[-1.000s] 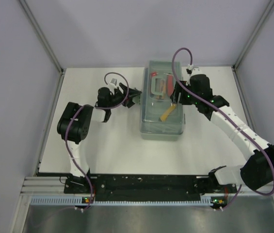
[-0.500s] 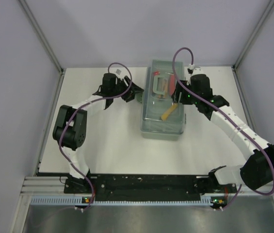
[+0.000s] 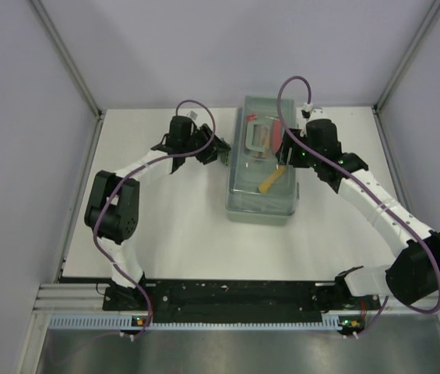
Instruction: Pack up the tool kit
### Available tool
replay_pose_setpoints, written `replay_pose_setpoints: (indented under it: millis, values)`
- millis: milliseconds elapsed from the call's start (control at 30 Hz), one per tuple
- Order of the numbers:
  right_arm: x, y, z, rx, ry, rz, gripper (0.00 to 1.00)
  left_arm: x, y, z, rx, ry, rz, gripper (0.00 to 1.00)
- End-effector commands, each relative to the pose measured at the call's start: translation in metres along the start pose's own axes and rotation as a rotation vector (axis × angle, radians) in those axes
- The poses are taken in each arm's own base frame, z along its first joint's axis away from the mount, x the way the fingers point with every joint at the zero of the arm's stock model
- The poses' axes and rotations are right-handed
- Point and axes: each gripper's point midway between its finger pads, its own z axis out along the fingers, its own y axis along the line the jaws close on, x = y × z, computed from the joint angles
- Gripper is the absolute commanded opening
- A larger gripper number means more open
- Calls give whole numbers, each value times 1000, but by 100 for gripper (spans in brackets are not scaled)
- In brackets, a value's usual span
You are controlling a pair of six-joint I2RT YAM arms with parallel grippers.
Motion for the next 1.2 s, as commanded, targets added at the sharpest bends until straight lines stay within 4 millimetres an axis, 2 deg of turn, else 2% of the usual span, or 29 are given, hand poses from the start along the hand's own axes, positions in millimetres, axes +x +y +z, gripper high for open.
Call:
replay_pose_setpoints:
  millis: [0,567,700,900,1000,1167]
  values:
    - [29,13,13,-62,105,-11,65,60,-70,-10,170,168,51,51]
    - [31,12,13,-59,111,-8,64,63,-101,-27,245,130,101,49]
    - [31,12,13,-59,113,-8,64,68,-93,-20,241,154,86,46]
    - [34,11,14,-56,120,-6,64,78,-81,-11,241,188,53,27]
    - [33,12,14,-58,117,-7,63,80,-79,-11,242,191,58,23]
    - [31,12,14,-58,113,-1,63,83,-71,-7,222,202,60,21]
